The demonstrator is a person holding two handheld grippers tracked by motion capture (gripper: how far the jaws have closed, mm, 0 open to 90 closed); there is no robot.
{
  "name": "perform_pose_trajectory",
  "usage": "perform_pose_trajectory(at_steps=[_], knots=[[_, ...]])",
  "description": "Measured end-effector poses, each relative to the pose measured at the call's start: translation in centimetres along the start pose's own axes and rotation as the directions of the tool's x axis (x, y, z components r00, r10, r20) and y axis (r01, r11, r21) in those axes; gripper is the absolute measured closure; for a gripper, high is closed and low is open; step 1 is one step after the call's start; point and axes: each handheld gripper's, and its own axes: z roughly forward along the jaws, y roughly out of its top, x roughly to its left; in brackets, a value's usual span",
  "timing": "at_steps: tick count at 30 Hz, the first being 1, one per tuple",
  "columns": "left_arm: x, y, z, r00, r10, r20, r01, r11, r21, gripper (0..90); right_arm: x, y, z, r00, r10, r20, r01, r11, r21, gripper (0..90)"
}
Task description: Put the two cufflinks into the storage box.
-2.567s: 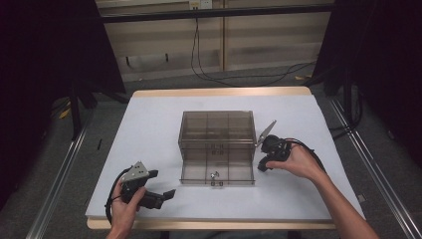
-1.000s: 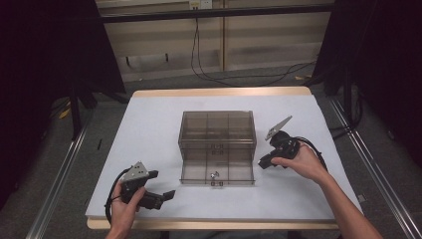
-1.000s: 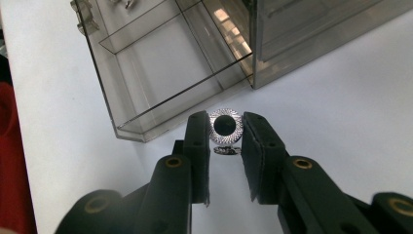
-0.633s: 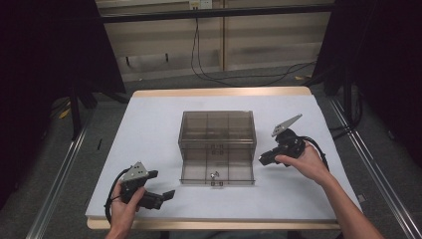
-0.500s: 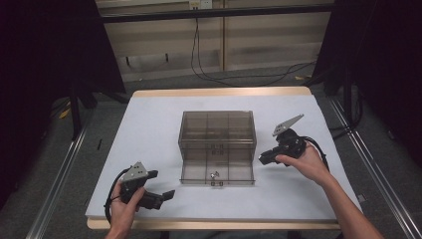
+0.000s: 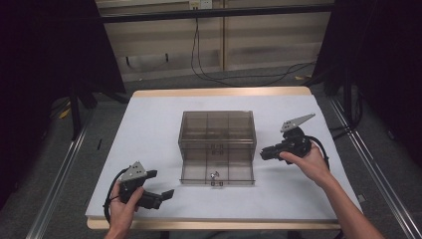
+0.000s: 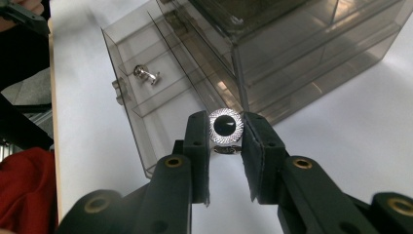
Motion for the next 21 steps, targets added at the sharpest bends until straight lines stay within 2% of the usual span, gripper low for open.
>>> perform_pose_trajectory(at_steps=[3,9,12,14,21], knots=[[0.0,0.0,0.0,1.0,0.0,-0.001,0.0,1.0,0.001,2.1,0.2,0.1,0.0,0.9999,-0.003,0.012,0.003,1.0,-0.017,73.6],[0.1,0.0,0.0,1.0,-0.002,0.0,0.002,1.0,0.0,2.1,0.5,0.3,0.1,1.0,-0.003,-0.004,0.003,0.999,-0.046,73.6],[0.1,0.0,-0.1,0.9999,0.0,-0.011,0.0,1.0,0.009,2.1,0.7,0.4,0.1,0.9998,0.0,-0.022,-0.001,0.998,-0.065,73.6],[0.1,-0.1,-0.1,1.0,-0.008,-0.002,0.008,1.0,-0.005,2.1,0.8,0.5,0.1,0.9994,0.0,-0.034,-0.002,0.997,-0.077,73.6],[0.2,0.0,-0.2,1.0,-0.003,-0.006,0.003,1.0,-0.005,2.1,1.2,0.7,0.5,0.9982,-0.008,-0.059,0.003,0.997,-0.079,73.6]])
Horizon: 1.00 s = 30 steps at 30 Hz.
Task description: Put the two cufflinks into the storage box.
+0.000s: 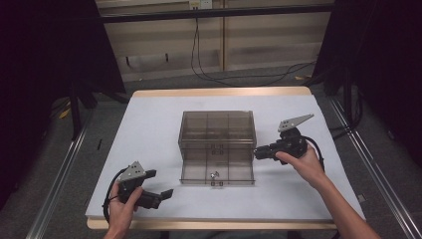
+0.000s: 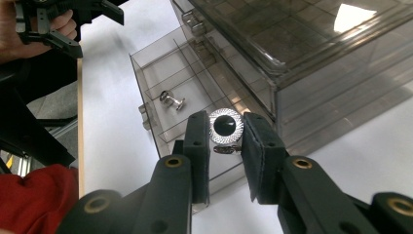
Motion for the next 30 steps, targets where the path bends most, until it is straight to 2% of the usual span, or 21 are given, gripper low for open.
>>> perform_pose_trajectory(at_steps=[19,30], knots=[[0.1,0.0,0.1,1.0,0.0,-0.002,0.0,1.0,0.007,2.0,1.4,0.8,1.9,0.998,-0.032,-0.054,0.032,0.999,0.009,73.6],[0.1,0.0,0.1,1.0,-0.002,-0.004,0.002,1.0,0.009,2.0,1.8,1.2,2.0,0.9971,-0.041,-0.065,0.041,0.999,0.001,73.6]])
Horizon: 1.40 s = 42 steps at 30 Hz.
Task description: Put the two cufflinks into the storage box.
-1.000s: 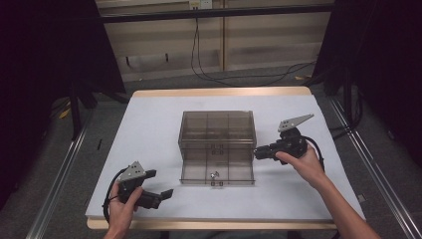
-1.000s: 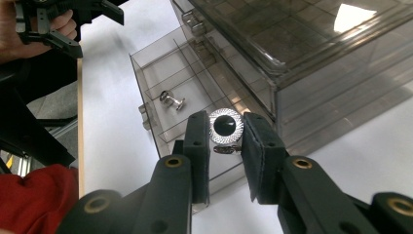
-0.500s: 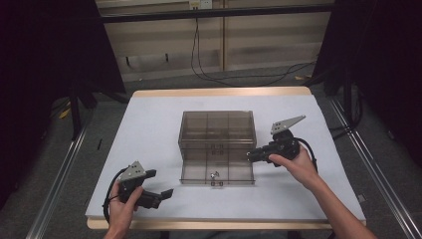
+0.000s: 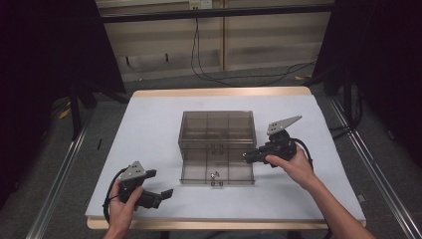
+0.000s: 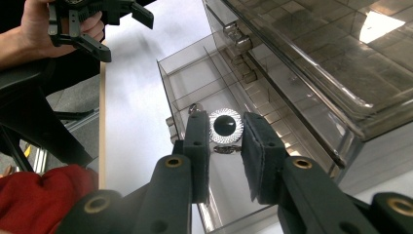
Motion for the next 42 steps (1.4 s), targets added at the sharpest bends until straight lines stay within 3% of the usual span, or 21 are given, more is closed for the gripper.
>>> perform_pose_trajectory(at_steps=[25,42], knots=[[0.1,-0.2,-0.3,1.0,-0.005,-0.003,0.005,1.0,-0.006,2.0,0.9,0.7,2.5,0.9995,-0.022,-0.022,0.022,1.0,0.02,73.6],[0.1,-0.1,-0.3,0.9999,-0.002,-0.01,0.002,1.0,0.003,2.0,1.0,1.3,5.2,0.9982,-0.032,-0.051,0.037,0.994,0.107,73.6]])
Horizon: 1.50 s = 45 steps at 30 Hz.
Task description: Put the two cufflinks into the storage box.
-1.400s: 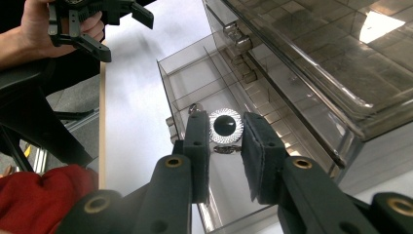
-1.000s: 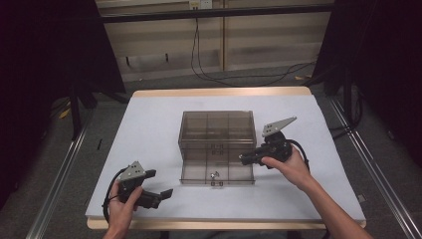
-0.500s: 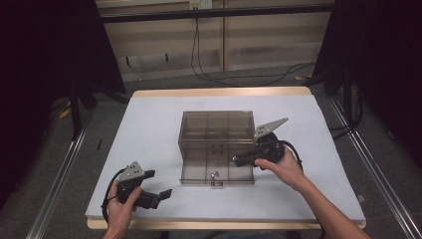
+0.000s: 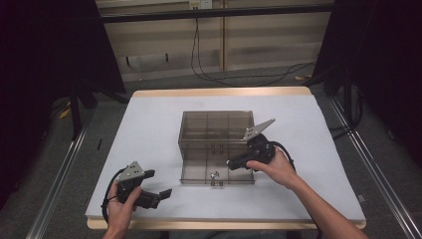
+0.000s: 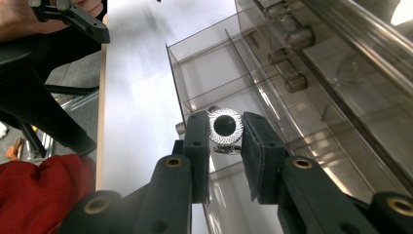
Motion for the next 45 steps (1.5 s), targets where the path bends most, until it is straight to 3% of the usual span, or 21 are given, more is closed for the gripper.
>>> perform_pose_trajectory(at_steps=[7,17,23,30,37,43,45], knots=[[0.0,-0.1,0.1,1.0,-0.003,-0.002,0.003,1.0,-0.005,2.0,0.1,0.8,0.7,0.9997,-0.024,-0.006,0.024,0.999,0.031,73.7],[0.0,0.0,0.1,1.0,0.0,0.0,0.0,1.0,-0.003,2.0,-0.1,1.5,2.1,0.9994,-0.031,-0.012,0.032,0.992,0.124,73.7],[0.1,-0.1,0.0,1.0,-0.005,-0.001,0.005,1.0,-0.006,2.0,-0.1,1.8,3.4,0.9986,-0.038,-0.035,0.044,0.98,0.194,73.7],[0.1,-0.1,-0.1,1.0,-0.004,0.001,0.004,1.0,-0.005,2.0,0.0,2.1,4.3,0.9985,-0.051,-0.02,0.055,0.961,0.271,73.7],[0.0,-0.1,-0.2,1.0,-0.007,-0.006,0.007,1.0,-0.003,2.0,0.2,2.5,5.2,0.9967,-0.075,-0.03,0.081,0.947,0.311,73.6],[0.0,-0.1,-0.2,1.0,-0.003,-0.005,0.003,1.0,-0.002,2.0,0.2,2.4,5.8,0.9964,-0.08,-0.029,0.085,0.939,0.332,73.6],[0.0,-0.1,-0.2,1.0,-0.003,-0.003,0.003,1.0,-0.007,2.0,0.2,2.4,5.9,0.997,-0.073,-0.025,0.077,0.932,0.353,73.7]])
